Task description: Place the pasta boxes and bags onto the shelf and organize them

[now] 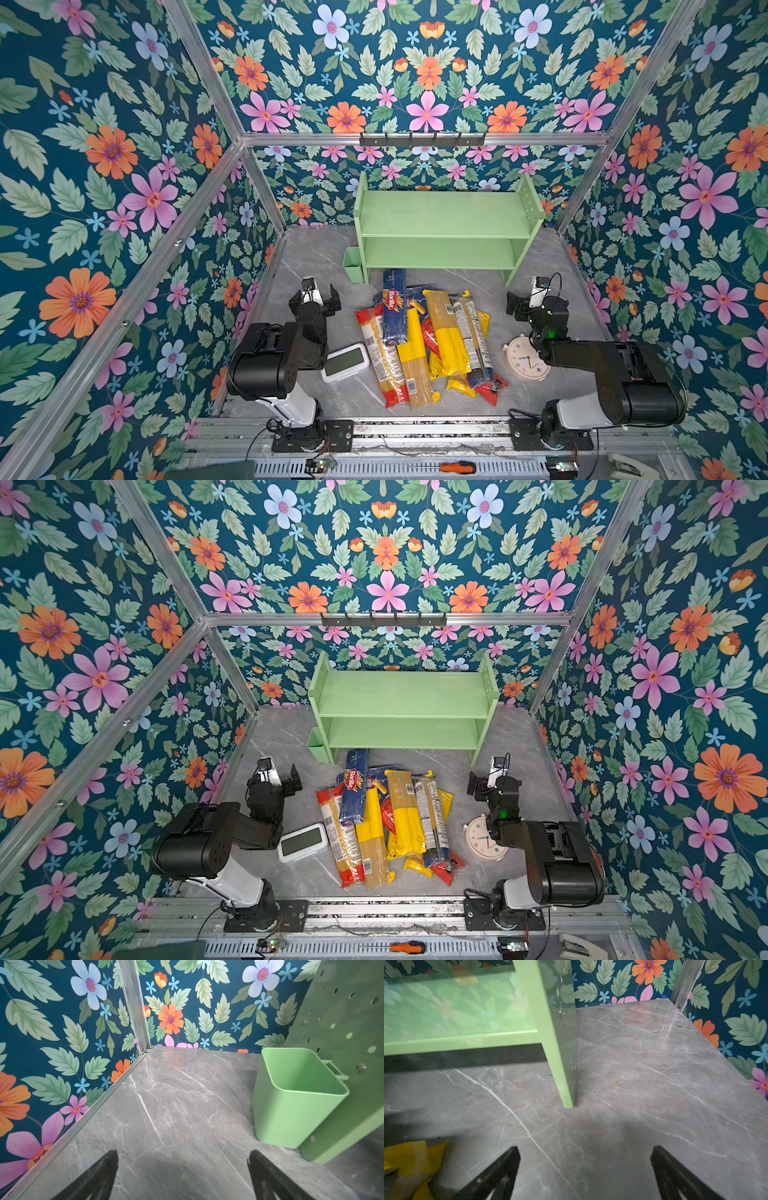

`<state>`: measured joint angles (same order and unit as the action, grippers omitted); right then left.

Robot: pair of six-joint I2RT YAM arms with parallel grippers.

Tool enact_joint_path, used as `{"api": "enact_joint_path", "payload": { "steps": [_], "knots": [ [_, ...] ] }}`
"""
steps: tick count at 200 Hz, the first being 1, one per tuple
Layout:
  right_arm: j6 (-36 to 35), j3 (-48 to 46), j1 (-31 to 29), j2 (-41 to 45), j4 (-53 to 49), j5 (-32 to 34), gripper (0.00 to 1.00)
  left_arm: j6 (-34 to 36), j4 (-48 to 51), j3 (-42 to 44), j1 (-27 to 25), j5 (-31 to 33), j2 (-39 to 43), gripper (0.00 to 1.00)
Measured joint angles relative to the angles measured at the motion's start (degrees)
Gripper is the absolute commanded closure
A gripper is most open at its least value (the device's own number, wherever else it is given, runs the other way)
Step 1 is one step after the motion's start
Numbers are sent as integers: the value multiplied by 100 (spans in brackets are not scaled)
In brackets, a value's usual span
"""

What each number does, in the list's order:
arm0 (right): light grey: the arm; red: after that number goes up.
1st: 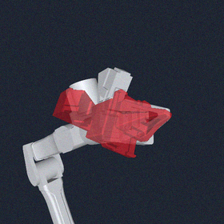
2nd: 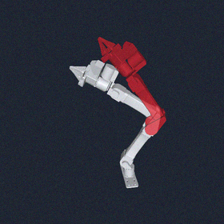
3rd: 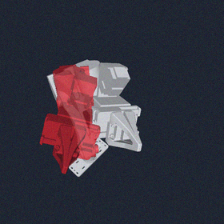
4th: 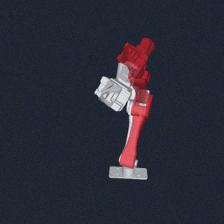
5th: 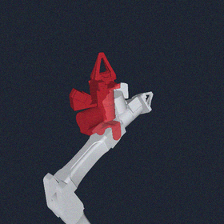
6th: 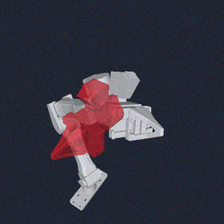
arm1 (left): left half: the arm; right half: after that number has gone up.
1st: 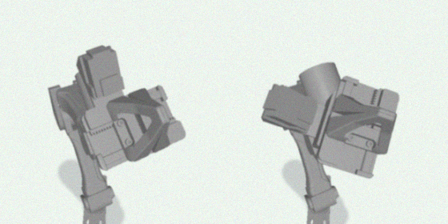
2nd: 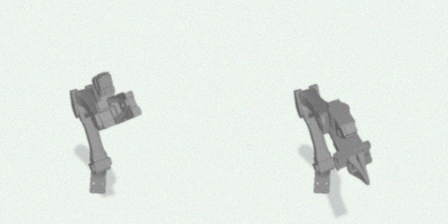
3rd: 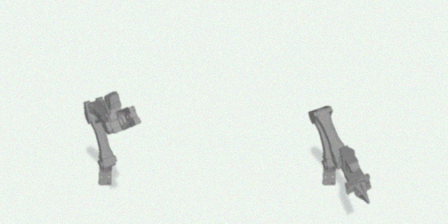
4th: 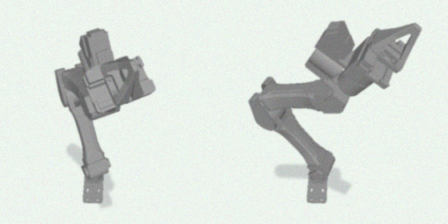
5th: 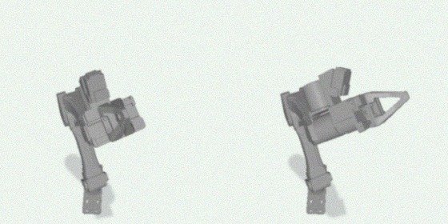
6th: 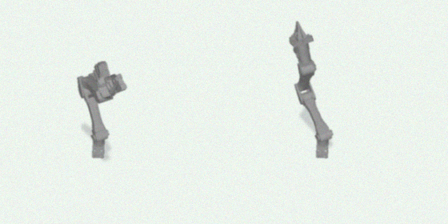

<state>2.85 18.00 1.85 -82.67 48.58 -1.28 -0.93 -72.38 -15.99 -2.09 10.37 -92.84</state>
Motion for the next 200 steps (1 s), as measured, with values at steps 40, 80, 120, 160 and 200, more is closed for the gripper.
{"api": "enact_joint_path", "payload": {
  "steps": [40,80,120,160,200],
  "knots": [
    [0,0,0,0,0,0,1,2,0,11,2,-44,2,0],
    [0,0,0,0,-2,0,1,2,0,11,2,-83,2,0],
    [0,0,0,0,0,0,1,2,0,20,2,-83,7,0],
    [2,0,0,0,-2,0,1,-4,216,-22,-4,46,291,0],
    [2,0,0,0,0,0,1,0,280,-24,-4,2,304,0]
  ]
}}
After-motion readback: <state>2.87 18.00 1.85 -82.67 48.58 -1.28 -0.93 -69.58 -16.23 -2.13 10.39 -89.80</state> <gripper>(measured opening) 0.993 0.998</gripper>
